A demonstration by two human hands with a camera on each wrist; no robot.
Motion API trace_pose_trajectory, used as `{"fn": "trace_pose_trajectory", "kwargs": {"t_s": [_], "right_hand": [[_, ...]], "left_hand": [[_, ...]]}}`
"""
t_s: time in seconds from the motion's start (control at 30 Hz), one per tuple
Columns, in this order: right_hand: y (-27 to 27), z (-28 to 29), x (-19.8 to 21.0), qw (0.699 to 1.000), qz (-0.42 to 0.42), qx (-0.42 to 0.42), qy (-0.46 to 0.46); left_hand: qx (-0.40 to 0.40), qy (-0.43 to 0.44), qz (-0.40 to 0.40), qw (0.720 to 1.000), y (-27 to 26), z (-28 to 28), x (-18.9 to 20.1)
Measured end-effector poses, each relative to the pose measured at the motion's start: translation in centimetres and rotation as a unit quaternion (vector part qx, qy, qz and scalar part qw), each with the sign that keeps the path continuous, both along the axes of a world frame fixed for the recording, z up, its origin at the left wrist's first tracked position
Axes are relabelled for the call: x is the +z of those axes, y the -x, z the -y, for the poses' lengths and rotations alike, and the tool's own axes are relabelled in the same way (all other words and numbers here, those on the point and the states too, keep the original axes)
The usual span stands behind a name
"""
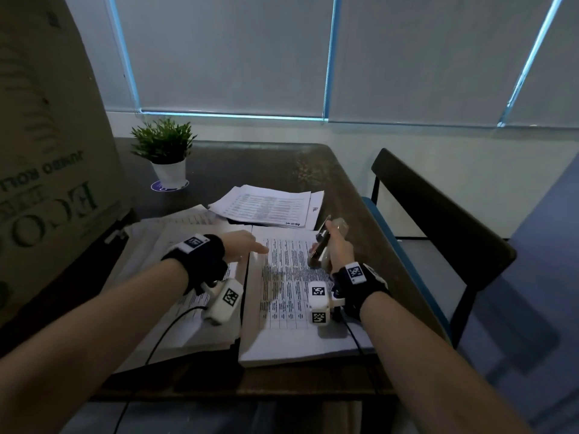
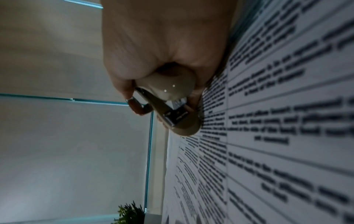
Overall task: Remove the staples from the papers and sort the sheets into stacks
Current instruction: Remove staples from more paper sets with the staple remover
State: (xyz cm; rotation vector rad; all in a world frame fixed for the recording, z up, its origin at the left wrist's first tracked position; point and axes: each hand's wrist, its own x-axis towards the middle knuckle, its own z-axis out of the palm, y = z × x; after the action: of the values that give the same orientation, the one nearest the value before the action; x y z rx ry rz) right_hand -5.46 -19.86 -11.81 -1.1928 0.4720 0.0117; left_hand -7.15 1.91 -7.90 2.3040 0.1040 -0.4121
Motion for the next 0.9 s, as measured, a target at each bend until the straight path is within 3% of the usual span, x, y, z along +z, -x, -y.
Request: {"fn": "trace_pose_trajectory", "kwargs": {"t_s": [0.1,0.27,0.67,0.9], "right_hand": [[0.3,0.3,-0.2,1.000,0.014,0.012,-0.002],[0.2,0.4,-0.7,0.999,0.016,0.025,0.025],[0.5,0.4,-0.7,0.999,0.035,0.021,-0.016],[0.9,0.5,-0.6,0.999,0.038,0.019,-0.018]], "left_hand": [[-0.001,-0.134,0.002,0.991,-0.4,0.6,-0.1],[-0.049,-0.195,-0.024,0.979,-0.4,1.3,0.1],[-0.035,-0.166,0.084,0.982,0.6,4.1,-0.3],[-0.007,-0.176,0.055,0.983,0.4,4.3,-0.1]]}}
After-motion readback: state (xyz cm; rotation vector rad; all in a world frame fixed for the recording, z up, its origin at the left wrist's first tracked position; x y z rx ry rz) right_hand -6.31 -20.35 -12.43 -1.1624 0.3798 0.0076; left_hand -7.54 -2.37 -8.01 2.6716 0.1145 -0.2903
